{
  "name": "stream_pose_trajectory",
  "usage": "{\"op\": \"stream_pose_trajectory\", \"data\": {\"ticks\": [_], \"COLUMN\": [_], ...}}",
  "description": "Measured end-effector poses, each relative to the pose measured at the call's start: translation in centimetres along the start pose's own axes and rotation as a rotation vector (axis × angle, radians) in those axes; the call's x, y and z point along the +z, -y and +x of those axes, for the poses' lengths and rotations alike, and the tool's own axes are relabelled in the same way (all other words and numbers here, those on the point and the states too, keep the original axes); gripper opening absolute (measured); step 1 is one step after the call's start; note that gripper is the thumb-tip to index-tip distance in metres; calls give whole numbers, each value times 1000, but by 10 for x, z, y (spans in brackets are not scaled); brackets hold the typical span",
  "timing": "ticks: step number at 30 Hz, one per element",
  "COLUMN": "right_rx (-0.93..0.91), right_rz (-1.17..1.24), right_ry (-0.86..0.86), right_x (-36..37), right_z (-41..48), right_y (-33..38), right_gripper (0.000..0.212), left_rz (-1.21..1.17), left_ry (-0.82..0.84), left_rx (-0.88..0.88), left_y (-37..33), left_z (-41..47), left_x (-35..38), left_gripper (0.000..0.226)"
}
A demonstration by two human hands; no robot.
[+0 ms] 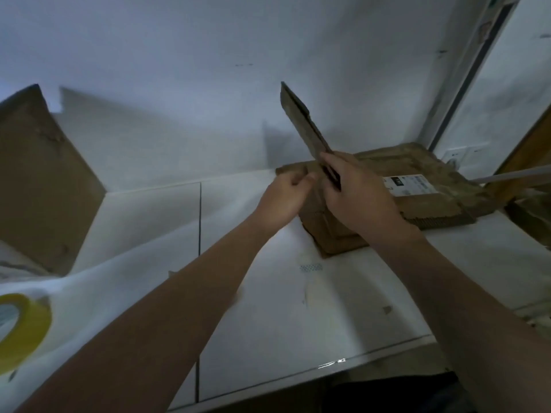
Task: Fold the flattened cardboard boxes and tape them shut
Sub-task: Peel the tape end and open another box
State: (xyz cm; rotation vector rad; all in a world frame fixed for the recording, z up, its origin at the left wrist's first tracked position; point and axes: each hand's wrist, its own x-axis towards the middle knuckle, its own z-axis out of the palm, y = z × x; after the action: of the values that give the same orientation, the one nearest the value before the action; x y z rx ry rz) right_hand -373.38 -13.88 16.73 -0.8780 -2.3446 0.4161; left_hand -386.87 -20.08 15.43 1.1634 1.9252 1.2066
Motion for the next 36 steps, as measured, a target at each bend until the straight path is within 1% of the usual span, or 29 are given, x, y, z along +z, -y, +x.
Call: {"op": "stream_pose_trajectory", "data": {"ticks": [2,4,7,9,11,13,16,19,23,25,27,30,33,36], "right_rx": [-59,-99,-143,-169,-183,-174,-171,-112,-60,-59,-51,14,58,113], "right_rz": [192,377,570,617,666,750,833,882,811,780,753,745,715,704], "right_ry": [5,35,75,89,122,188,298,346,314,267,233,196,184,135], "right_x": [-3,-3,6,17,29,40,56,74,88,92,95,97,99,94], "right_z": [-2,-6,-13,-17,-21,-24,-28,-29,-27,-24,-19,-15,-11,-3], "right_y": [25,54,97,123,149,174,205,223,234,235,232,224,216,206], "right_gripper": [45,42,39,39,40,45,55,55,37,34,36,37,38,39], "left_rz": [-194,-286,-299,-297,-293,-285,-287,-289,-280,-258,-143,-31,22,180], "left_ry": [-55,-126,-211,-278,-344,-417,-488,-526,-612,-626,-642,-700,-677,-625], "left_rx": [-9,-15,-24,-51,-83,-117,-157,-189,-217,-252,-273,-285,-190,-137], "left_y": [-12,-19,-22,-17,-8,3,19,34,47,53,60,69,71,67], "left_z": [-16,-35,-69,-91,-113,-133,-162,-182,-189,-188,-186,-184,-178,-172], "left_x": [-18,-41,-82,-108,-134,-159,-188,-206,-220,-227,-236,-244,-241,-236], "left_gripper": [38,43,42,41,48,57,57,47,24,23,21,32,42,42]}}
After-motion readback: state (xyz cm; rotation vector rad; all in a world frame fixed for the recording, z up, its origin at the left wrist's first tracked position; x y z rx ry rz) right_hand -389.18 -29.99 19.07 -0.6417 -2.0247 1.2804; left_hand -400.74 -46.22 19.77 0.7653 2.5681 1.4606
